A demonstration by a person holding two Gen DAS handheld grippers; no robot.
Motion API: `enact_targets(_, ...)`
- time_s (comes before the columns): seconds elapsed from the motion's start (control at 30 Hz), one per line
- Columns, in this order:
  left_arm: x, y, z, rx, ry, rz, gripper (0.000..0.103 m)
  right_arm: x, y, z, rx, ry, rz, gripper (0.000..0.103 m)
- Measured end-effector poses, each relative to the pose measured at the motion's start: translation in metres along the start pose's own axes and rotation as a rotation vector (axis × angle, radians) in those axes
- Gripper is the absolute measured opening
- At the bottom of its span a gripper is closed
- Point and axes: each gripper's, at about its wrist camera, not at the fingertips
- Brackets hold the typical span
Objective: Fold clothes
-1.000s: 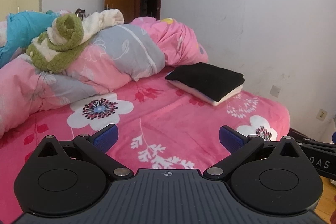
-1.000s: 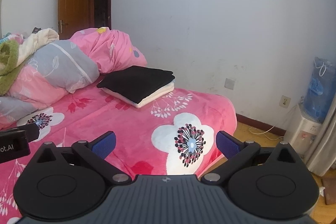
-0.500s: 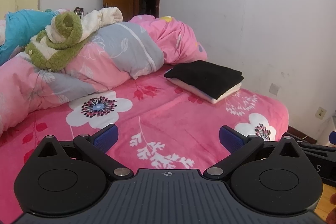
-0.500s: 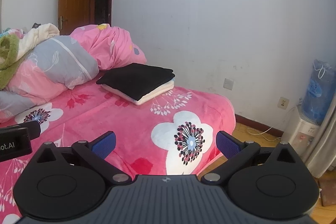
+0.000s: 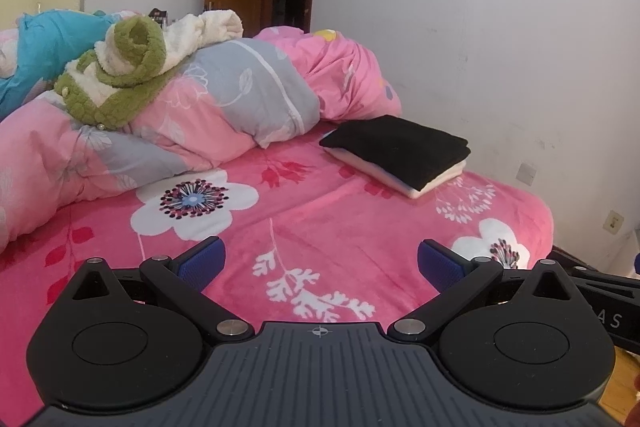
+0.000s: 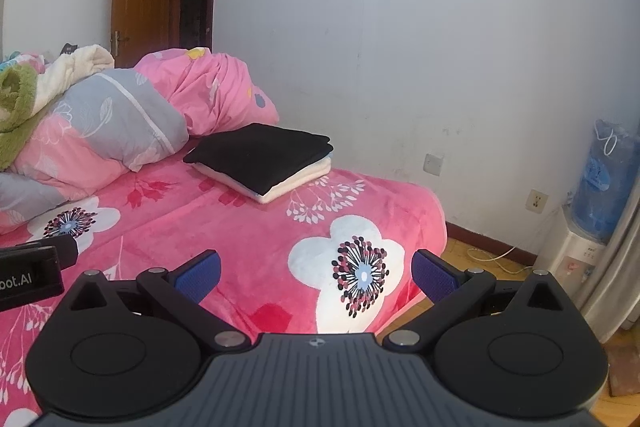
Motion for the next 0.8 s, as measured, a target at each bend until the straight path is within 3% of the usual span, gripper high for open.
enact_targets(0.8,-0.015,-0.003,-0.002,-0.004,0.025,0.012,0.103,-0.010,-0.002,0.002,-0.005,0.010,0.006,0.103)
Point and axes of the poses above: each gripper's, at about its wrist camera, not at the fingertips, and z roughly against the way its jaws point, x to its right, y to its top, and after that the axes turned 14 degrees about -z, right-handed
